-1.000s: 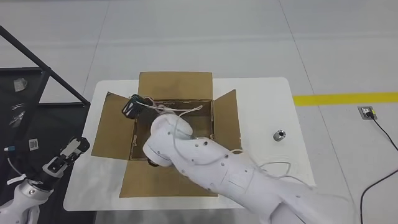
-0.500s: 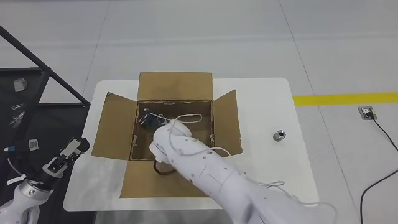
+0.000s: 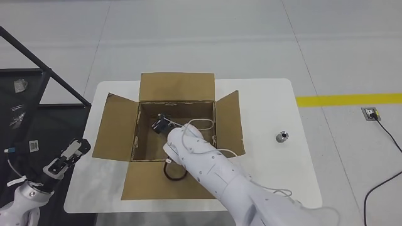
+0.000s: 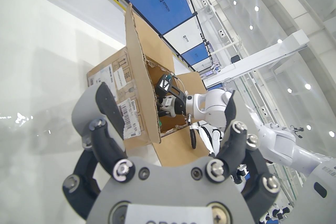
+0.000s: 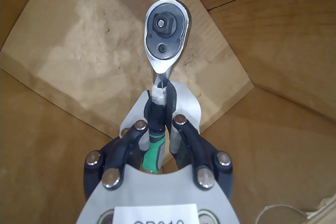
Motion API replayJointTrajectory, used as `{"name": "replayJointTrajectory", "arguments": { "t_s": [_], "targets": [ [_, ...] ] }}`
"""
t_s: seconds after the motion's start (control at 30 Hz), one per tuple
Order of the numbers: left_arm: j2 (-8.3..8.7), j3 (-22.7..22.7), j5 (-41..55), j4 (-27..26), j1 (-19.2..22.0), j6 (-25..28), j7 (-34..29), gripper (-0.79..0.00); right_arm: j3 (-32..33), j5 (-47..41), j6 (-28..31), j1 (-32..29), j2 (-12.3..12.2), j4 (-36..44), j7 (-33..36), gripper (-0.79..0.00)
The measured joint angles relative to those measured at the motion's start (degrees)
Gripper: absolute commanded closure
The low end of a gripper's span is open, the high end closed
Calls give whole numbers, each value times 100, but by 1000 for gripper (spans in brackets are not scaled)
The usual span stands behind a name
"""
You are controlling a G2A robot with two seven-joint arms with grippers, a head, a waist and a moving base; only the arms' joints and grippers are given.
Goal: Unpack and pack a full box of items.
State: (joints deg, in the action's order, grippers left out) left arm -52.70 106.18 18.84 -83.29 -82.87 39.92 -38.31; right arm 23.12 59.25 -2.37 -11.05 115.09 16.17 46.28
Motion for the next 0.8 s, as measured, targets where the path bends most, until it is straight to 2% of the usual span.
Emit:
{"name": "replayJointTrajectory", "arguments": {
  "t_s": [0.5, 0.53, 0.6, 0.67, 0.7, 0.8],
  "targets": [
    [0, 0, 0, 0, 0, 0, 0, -785, 12, -164, 106, -132, -13, -220, -57, -9],
    [0, 0, 0, 0, 0, 0, 0, -785, 18, -177, 101, -131, -13, -228, -60, -280],
    [0, 0, 0, 0, 0, 0, 0, -785, 28, -194, 98, -122, -15, -237, -60, -379],
    [0, 0, 0, 0, 0, 0, 0, -785, 43, -216, 96, -98, -17, -241, -58, -394],
    [0, 0, 0, 0, 0, 0, 0, -785, 50, -228, 95, -86, -18, -240, -60, -440],
    [0, 0, 0, 0, 0, 0, 0, -785, 72, -254, 100, -44, -21, -225, -88, -443]
  ]
}}
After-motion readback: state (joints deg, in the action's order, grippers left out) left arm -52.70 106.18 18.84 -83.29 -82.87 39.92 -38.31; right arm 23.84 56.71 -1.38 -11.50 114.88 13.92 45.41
